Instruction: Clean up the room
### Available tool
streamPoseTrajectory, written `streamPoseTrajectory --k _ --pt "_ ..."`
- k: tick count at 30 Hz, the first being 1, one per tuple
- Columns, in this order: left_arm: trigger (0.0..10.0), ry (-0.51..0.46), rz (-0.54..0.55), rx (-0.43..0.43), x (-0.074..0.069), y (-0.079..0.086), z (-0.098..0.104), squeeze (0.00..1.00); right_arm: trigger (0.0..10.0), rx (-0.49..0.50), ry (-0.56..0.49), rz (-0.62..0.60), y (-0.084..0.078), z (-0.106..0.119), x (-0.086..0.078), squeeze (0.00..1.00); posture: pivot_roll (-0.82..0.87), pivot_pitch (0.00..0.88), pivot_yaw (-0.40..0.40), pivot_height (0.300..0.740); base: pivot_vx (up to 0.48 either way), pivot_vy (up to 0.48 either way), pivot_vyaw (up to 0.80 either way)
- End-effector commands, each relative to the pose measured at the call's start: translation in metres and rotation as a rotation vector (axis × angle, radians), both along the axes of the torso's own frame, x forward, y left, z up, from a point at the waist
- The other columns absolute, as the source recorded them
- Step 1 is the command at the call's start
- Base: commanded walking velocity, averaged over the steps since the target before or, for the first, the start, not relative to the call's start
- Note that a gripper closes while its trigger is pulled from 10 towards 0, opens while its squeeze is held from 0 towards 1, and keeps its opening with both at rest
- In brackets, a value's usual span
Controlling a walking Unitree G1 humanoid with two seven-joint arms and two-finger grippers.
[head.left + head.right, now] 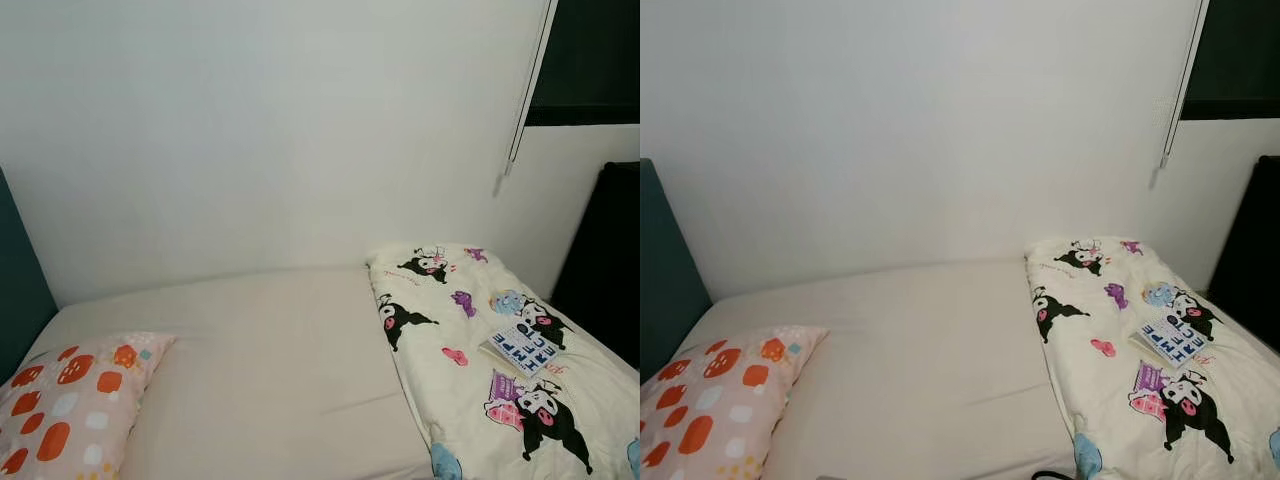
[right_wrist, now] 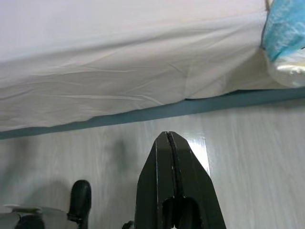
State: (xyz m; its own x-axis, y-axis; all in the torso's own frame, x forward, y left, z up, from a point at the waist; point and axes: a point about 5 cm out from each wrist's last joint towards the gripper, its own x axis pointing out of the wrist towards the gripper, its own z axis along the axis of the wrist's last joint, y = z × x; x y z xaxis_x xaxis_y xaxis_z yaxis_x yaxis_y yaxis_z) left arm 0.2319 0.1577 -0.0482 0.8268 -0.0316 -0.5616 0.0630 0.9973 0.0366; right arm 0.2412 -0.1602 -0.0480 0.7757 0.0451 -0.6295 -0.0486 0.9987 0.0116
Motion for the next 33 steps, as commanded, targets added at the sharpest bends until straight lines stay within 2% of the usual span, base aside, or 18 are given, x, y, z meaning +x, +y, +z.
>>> streamPoseTrajectory --k 1,8,15,24,33 --pt "10.0 0.021 0.025 0.014 -0.004 0.005 -0.003 0.0 10.0 -0.064 0.087 -0.025 -0.003 -0.009 -0.01 0.0 0.01 0.078 0.001 0.74 0.0 0.0 0.0" --pt "10.0 0.088 0.075 0.02 -0.013 0.011 -0.011 0.0 10.0 -0.068 0.129 -0.082 -0.008 -0.015 -0.019 0.0 0.02 0.07 -0.007 0.74 0.0 0.0 0.0" --pt "10.0 0.093 0.083 0.015 -0.015 0.011 -0.013 0.0 10.0 -0.098 0.131 -0.043 -0.007 -0.017 -0.022 0.0 0.02 0.063 -0.011 0.74 0.0 0.0 0.0" --pt "10.0 0.087 0.034 0.021 -0.014 0.009 -0.012 0.0 10.0 -0.086 0.134 -0.091 -0.008 -0.017 -0.022 0.0 0.02 0.062 0.005 0.74 0.0 0.0 0.0" --pt "10.0 0.114 0.035 0.044 -0.025 0.011 -0.018 0.0 10.0 -0.081 0.12 -0.099 -0.008 -0.02 -0.028 0.0 0.02 0.03 -0.008 0.74 0.0 0.0 0.0"
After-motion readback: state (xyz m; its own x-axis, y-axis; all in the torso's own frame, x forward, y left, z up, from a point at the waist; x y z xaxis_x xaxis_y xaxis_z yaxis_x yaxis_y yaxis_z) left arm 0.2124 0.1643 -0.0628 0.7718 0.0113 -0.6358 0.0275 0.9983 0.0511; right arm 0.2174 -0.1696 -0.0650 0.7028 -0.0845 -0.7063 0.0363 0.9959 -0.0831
